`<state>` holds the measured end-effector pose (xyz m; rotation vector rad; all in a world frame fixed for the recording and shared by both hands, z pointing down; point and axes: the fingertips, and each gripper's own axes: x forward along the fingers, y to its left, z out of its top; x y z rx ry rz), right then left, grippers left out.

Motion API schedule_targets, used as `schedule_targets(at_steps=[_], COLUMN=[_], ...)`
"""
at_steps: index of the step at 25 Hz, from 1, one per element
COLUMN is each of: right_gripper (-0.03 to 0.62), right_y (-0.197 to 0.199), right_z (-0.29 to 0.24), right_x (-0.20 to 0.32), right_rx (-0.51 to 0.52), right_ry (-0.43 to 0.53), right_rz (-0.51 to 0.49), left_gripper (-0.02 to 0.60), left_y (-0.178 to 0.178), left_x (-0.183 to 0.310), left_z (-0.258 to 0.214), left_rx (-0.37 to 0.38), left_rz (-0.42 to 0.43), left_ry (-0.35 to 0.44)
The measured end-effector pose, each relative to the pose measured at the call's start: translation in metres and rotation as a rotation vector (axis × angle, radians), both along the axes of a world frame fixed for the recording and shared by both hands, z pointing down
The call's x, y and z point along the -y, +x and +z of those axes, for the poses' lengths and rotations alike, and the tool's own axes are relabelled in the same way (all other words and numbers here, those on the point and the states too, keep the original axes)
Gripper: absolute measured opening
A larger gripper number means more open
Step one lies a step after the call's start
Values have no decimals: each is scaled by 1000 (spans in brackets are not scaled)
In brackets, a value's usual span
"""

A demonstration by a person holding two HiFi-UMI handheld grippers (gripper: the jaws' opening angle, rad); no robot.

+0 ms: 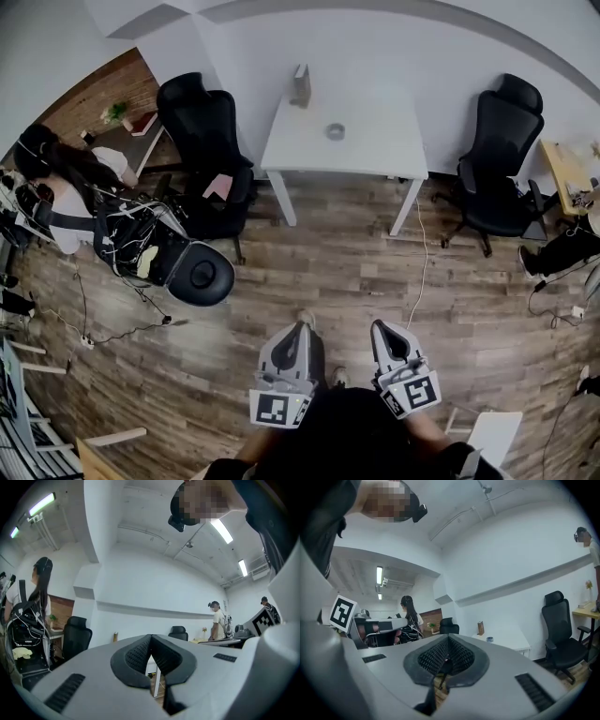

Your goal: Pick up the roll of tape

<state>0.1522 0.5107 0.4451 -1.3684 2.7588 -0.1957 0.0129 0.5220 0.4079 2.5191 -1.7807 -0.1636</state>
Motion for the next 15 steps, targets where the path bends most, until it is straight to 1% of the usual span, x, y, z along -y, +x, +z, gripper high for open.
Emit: schedule_targets(at_steps=[4,11,15], right_gripper=[11,11,11], right_y=[-7,-40,-64], right_z=[2,5,1], right_x=[34,115,167], right_rx=[0,-24,-30], right_ry=[-6,-2,2], right_rz=[10,21,35], left_gripper=[23,23,23], left_y=[-1,-22,-44], left_x=[35,122,177], left_z=[4,7,4], left_rx=[-21,-40,-37], left_rz=[16,58,80], left_ry=[-15,-9,-10])
